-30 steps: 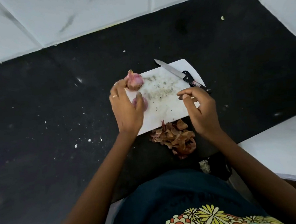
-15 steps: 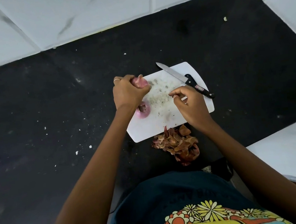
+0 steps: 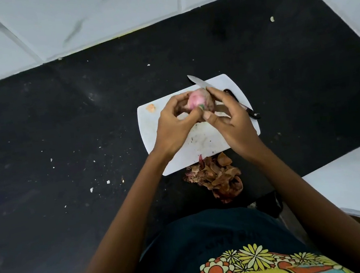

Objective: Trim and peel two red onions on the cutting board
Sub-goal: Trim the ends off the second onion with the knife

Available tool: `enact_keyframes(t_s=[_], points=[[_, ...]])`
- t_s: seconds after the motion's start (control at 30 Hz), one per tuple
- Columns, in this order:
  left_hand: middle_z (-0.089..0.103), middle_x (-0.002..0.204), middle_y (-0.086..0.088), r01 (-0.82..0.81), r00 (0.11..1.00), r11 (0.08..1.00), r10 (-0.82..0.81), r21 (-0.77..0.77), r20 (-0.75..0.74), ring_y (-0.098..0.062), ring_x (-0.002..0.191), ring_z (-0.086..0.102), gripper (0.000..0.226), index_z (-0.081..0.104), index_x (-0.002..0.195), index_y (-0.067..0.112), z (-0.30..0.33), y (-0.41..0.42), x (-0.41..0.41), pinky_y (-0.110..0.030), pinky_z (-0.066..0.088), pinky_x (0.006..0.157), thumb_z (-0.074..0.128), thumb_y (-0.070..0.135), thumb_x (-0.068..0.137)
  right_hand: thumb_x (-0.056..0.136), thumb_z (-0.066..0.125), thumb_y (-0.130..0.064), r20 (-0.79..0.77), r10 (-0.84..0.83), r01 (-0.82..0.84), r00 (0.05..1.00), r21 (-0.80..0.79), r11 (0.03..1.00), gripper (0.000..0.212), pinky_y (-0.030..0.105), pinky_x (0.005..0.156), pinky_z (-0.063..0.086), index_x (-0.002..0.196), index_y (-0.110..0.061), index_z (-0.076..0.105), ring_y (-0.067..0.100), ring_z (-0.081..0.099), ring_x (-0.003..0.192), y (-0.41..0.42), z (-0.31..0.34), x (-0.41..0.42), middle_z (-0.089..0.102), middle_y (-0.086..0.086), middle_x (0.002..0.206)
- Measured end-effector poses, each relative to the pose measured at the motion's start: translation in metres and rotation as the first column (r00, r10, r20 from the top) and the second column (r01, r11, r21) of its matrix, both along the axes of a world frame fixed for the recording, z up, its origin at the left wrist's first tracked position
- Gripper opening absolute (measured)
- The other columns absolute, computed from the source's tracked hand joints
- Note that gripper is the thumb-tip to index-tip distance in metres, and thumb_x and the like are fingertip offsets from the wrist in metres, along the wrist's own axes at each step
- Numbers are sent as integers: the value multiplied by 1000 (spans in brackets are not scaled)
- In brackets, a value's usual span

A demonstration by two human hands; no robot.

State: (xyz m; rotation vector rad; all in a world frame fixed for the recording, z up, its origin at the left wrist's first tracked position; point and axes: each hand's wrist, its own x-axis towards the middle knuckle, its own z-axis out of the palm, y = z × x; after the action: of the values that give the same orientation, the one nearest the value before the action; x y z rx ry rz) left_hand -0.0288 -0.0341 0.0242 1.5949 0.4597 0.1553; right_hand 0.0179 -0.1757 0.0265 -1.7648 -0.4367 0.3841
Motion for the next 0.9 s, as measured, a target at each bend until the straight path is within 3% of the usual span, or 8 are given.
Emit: enact_keyframes(t_s=[0.13, 0.2, 0.27, 0.4, 0.5, 0.7, 0.8, 0.9], points=[[63, 123, 4, 278, 958, 941, -255, 195, -134, -8, 115, 57, 51, 55, 127, 19, -10, 5, -10, -28, 47, 98, 72, 31, 81, 92, 62, -10, 5, 38, -37, 999, -90, 995, 53, 17, 93, 48, 140, -14, 42, 10, 51, 122, -15, -22, -11, 46, -3, 134], [60, 129, 2, 378, 923, 825, -302, 420, -237, -13, 122, 52, 65, 52, 134, 19, -18, 4, -11, -31, 38, 104, 68, 45, 77, 91, 62, -6, 2, 36, -36, 999, -121, 992, 53, 15, 94, 47, 140, -13, 43, 11, 51, 122, -20, -31, -16, 45, -5, 131], [58, 134, 2, 438, 897, 721, -312, 538, -312, -17, 126, 49, 75, 49, 138, 20, -22, 2, -11, -36, 28, 110, 58, 56, 72, 90, 63, -7, 18, 23, -20, 1000, -152, 988, 54, 18, 98, 46, 139, -13, 44, 13, 49, 124, -25, -39, -19, 45, -6, 130], [55, 138, 0, 484, 874, 645, -328, 591, -358, -17, 130, 45, 81, 41, 143, 21, -24, -1, -10, -35, 10, 117, 51, 59, 73, 86, 69, -11, 49, 9, 0, 999, -180, 984, 56, 33, 102, 48, 137, -14, 46, 15, 52, 123, -29, -44, -17, 48, -4, 131], [53, 140, 1, 496, 868, 585, -327, 642, -373, -15, 133, 42, 77, 40, 143, 21, -24, 1, -9, -33, -3, 116, 59, 62, 80, 83, 72, -11, 45, 44, -33, 998, -222, 975, 57, 32, 100, 48, 135, -14, 49, 14, 55, 118, -30, -39, -10, 50, -1, 130], [64, 127, 4, 388, 921, 544, -260, 744, -290, -15, 120, 55, 70, 51, 135, 21, -27, -1, -9, -35, 7, 116, 64, 61, 78, 88, 66, -19, -79, 131, -147, 988, -253, 956, 36, 23, 95, 48, 124, -21, 60, 5, 56, 113, -34, -17, 11, 57, -3, 125], [66, 122, 3, 346, 938, 547, -222, 762, -267, -16, 116, 57, 70, 52, 134, 23, -31, -5, -9, -33, 9, 115, 63, 63, 77, 91, 61, -15, 98, 38, -4, 994, -331, 944, 26, 27, 95, 45, 117, -14, 65, 12, 56, 110, -32, -13, 26, 59, 2, 118], [66, 123, 3, 315, 949, 533, -197, 786, -248, -17, 117, 57, 69, 51, 134, 23, -33, -8, -9, -35, 5, 116, 62, 63, 78, 90, 56, -14, 330, 20, 180, 944, -564, 806, 33, 40, 99, 38, 123, -13, 60, 28, 48, 114, -29, -19, 46, 54, 10, 123]])
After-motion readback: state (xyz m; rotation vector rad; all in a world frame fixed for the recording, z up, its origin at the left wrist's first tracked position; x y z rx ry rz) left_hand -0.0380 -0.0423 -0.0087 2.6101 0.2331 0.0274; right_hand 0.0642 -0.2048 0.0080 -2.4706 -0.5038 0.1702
